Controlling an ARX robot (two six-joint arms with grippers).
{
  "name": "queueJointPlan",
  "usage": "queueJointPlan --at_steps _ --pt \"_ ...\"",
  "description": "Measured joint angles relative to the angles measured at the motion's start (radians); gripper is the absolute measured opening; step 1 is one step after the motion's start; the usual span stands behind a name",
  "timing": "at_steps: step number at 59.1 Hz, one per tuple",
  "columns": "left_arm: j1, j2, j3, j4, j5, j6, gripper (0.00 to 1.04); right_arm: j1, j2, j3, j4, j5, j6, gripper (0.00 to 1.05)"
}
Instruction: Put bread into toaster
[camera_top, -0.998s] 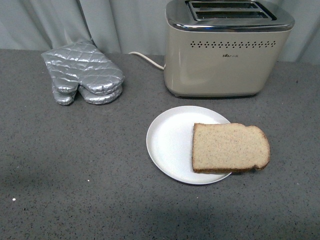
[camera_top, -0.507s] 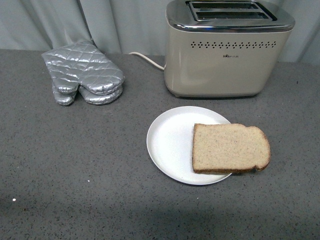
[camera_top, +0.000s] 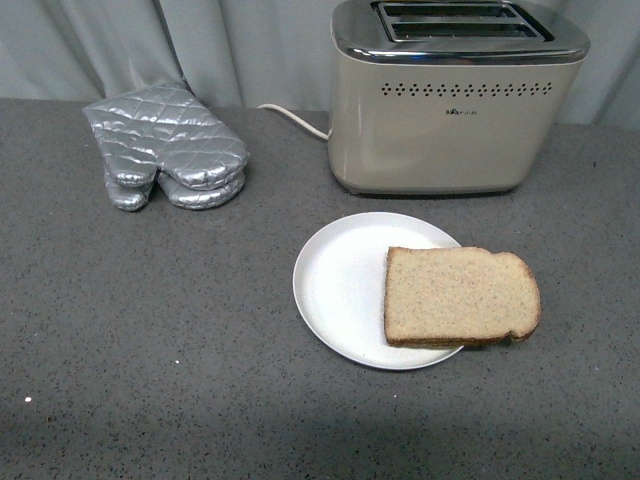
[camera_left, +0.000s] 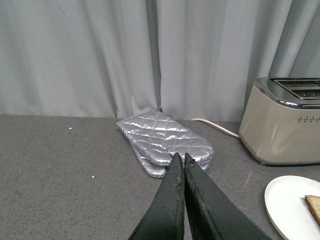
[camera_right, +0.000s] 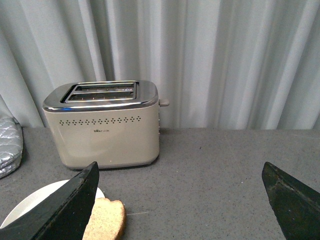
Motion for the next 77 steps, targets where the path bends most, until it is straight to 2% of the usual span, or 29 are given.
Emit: queueJointPlan --at_steps 3,23,29,43,55,63,69,71,74,77 --pt "0.0 -0.052 0.0 -0.051 0.0 0.0 0.04 0.0 0.0 0.0 0.0 0.0 0.0 0.95" --pt "0.0 -0.136 0.0 -0.136 0.0 0.0 0.04 0.0 0.0 0.0 0.0 0.0 0.0 0.95" --pt "0.0 -0.262 0.0 -0.294 0.0 0.0 0.04 0.0 0.0 0.0 0.0 0.0 0.0 0.95" --pt "0.0 -0.302 0.0 -0.309 0.0 0.0 0.04 0.0 0.0 0.0 0.0 0.0 0.0 0.95" --pt "0.0 -0.303 0.0 -0.309 0.0 0.0 0.4 0.0 0.0 0.0 0.0 0.0 0.0 0.95" --pt "0.0 -0.303 0.0 -0.309 0.0 0.0 0.71 0.0 0.0 0.0 0.0 0.0 0.0 0.95" --pt "0.0 -0.303 0.0 -0.309 0.0 0.0 0.89 0.0 0.0 0.0 0.0 0.0 0.0 0.95" --pt "0.0 -0.303 0.0 -0.309 0.0 0.0 0.98 0.013 0.006 0.0 0.016 0.053 -0.044 0.95" --pt "0.0 -0.303 0.0 -0.309 0.0 0.003 0.99 0.038 0.04 0.0 0.048 0.114 -0.146 0.95" --pt "0.0 -0.303 0.0 -0.309 0.0 0.003 0.97 0.051 0.106 0.0 0.089 0.111 -0.215 0.95"
